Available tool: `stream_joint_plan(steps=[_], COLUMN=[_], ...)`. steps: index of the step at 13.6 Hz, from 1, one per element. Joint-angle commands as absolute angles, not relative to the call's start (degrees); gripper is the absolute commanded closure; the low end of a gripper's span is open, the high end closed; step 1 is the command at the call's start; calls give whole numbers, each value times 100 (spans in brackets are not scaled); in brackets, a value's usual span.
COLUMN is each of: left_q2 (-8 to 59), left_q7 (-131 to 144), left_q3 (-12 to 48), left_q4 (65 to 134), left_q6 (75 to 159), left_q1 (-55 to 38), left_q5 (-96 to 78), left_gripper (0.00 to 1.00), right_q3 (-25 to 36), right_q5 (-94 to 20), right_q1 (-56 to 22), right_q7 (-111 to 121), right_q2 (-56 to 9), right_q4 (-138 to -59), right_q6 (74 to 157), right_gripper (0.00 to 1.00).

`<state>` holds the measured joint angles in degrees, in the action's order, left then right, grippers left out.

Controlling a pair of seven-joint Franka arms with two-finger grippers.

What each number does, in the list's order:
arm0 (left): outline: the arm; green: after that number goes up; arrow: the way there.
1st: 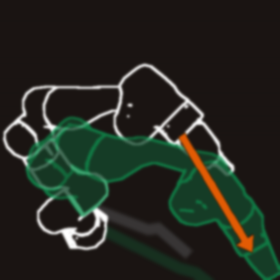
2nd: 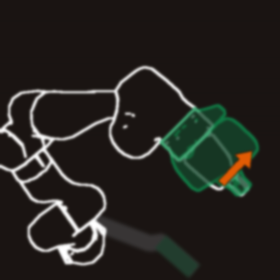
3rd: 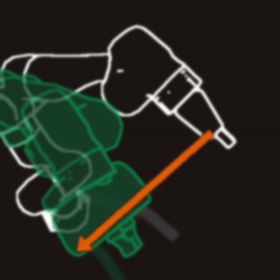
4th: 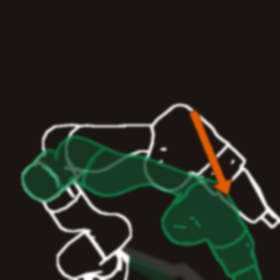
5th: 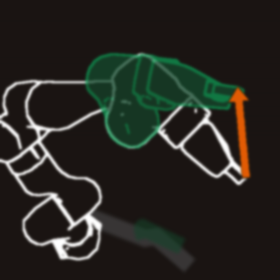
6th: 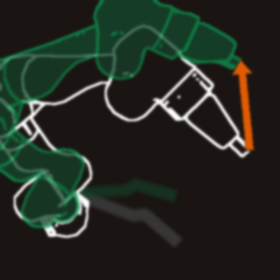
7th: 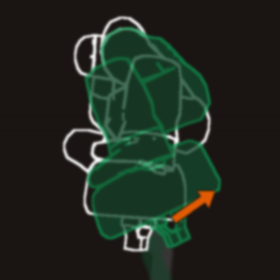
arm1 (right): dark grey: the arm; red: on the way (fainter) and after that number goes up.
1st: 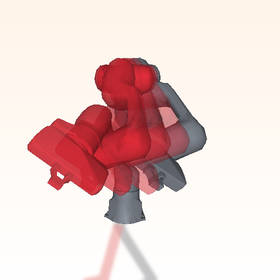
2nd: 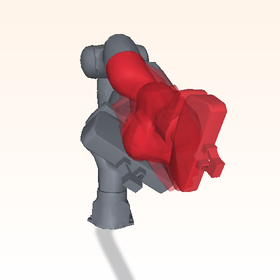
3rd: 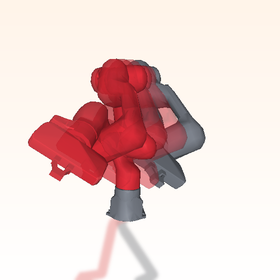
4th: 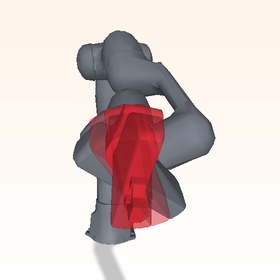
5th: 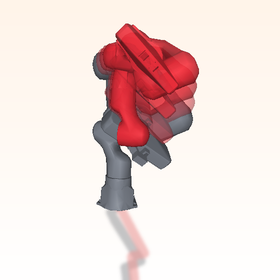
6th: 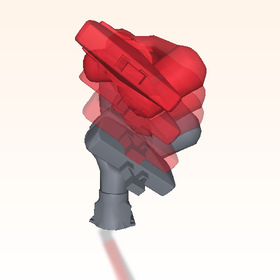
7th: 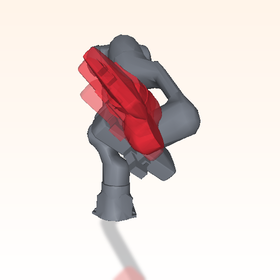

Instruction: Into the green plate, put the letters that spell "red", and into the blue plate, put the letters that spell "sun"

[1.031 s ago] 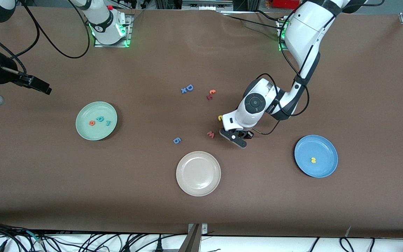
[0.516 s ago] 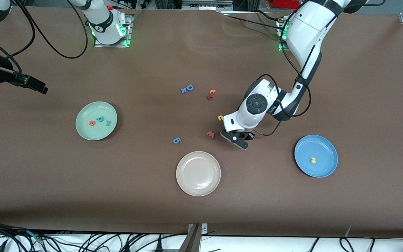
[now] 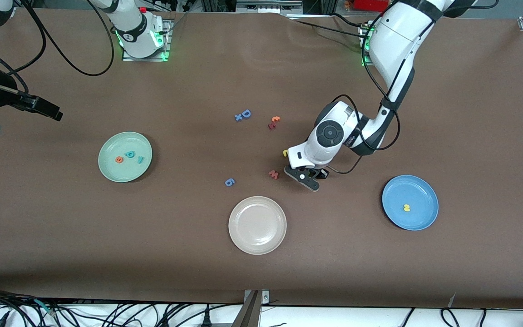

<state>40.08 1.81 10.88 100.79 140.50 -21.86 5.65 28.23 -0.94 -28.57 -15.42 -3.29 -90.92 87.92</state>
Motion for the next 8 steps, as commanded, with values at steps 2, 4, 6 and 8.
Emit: stream_joint_plan(steps=[2,4,6,8], left_q2=[3955,3964,3964,3973], left_q7=[167,167,158,149], left_q3=[1134,1134,1134,1125], left_q4=[10151,10151,10143,10143], left_q6=[14001,14001,14010,14018], left_q1=[-2180,-2180,-2180,-2171], left_q5=[738,747,747,756], left_gripper=[59,60,63,67], right_q3=[2786,2786,2786,2795], right_q5=[-105,-105,-105,-105], right_q1=[-2909,-2909,-2909,-2909], right_q7=[-1529,-1529,-1529,-1529], right_q2=[-281,-281,-273,-272], right_q4=[-9009,-9009,-9009,-8991], right_q6=[8710,8727,8710,8701], right_gripper=[0,0,0,0])
